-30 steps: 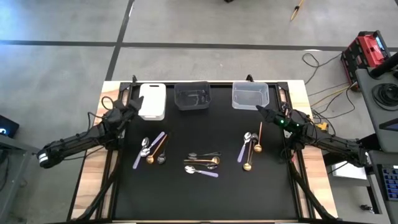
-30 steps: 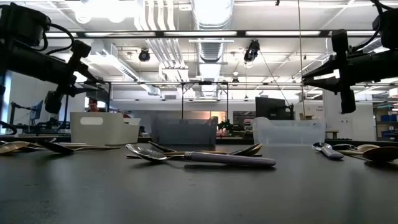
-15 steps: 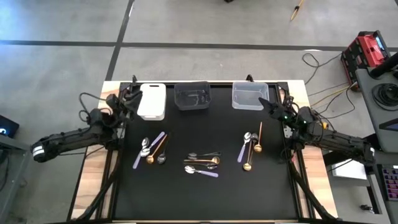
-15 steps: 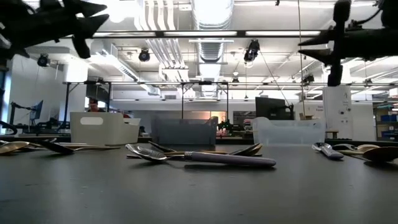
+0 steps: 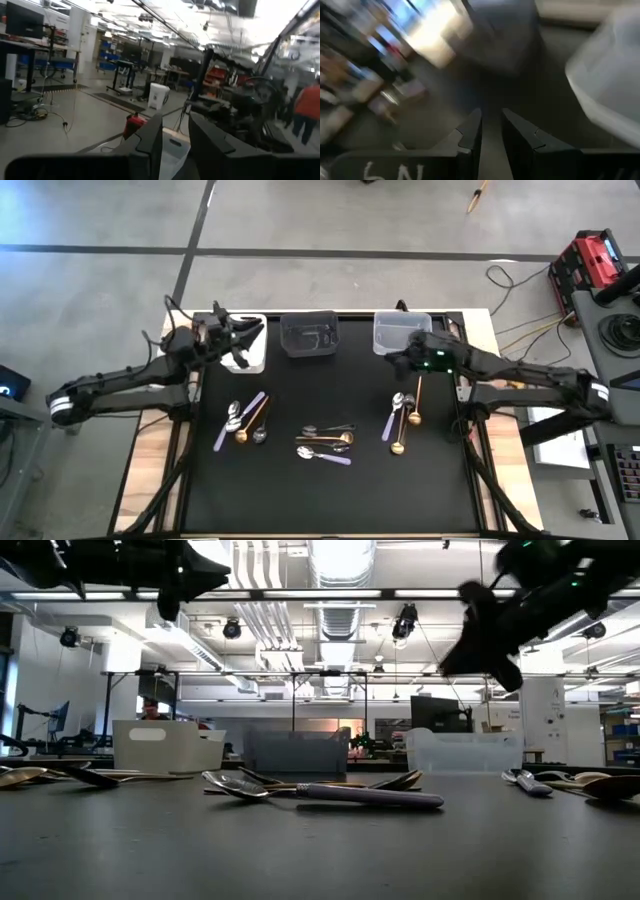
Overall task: Sort silverware by color (type)
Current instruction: Put the black spoon into the transparent bin
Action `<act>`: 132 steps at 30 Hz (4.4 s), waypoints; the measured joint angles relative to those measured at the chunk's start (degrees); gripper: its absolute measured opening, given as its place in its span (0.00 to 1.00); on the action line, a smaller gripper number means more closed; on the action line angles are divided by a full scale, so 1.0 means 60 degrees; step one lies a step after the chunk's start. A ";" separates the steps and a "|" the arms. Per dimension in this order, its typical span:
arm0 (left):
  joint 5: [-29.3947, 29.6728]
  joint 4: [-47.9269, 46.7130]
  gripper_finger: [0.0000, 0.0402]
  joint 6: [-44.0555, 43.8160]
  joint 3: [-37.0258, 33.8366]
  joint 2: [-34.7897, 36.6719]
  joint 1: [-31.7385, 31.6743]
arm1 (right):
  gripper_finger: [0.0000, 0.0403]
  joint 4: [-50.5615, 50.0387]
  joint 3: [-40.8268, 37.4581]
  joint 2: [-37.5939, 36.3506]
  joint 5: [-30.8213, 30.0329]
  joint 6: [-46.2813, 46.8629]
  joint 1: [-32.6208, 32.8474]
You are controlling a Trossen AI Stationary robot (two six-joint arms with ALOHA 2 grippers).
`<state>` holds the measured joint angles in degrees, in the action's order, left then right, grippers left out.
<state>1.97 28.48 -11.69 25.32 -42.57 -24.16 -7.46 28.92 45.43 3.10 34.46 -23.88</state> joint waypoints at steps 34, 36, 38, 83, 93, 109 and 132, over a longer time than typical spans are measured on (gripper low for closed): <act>-0.0925 0.0227 0.19 0.1112 0.0068 -0.0612 0.1778 | 0.16 -0.3661 0.7446 0.6997 -0.0117 -0.4500 0.4885; -0.0921 0.0166 0.19 0.1101 -0.0075 -0.0292 0.2042 | 0.16 -0.3987 0.7772 0.7348 -0.0121 -0.4500 0.4980; -0.0810 0.0170 0.19 0.1107 -0.0253 0.0091 0.2326 | 0.16 -0.4249 0.8018 0.7671 -0.0138 -0.4500 0.5047; -0.0068 0.0623 0.19 0.3345 -0.0725 0.2354 0.2932 | 0.16 -0.4337 0.8365 0.9792 -0.1684 -0.5319 0.5121; 0.0087 0.1177 0.19 0.4339 -0.0725 0.2270 0.2921 | 0.32 -0.3913 0.8365 0.9792 -0.2486 -0.4669 0.5125; 0.0096 0.1492 0.19 0.4610 -0.0725 0.2008 0.2921 | 0.44 -0.3911 0.8365 0.9792 -0.2246 -0.4672 0.5213; 0.0088 0.1520 0.19 0.4361 -0.0725 0.2037 0.2936 | 0.38 -0.2901 0.8347 1.0914 -0.1765 -0.4066 0.5667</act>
<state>2.50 37.61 14.48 20.97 -30.35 -6.55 -24.86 79.00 110.92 -7.49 10.07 10.12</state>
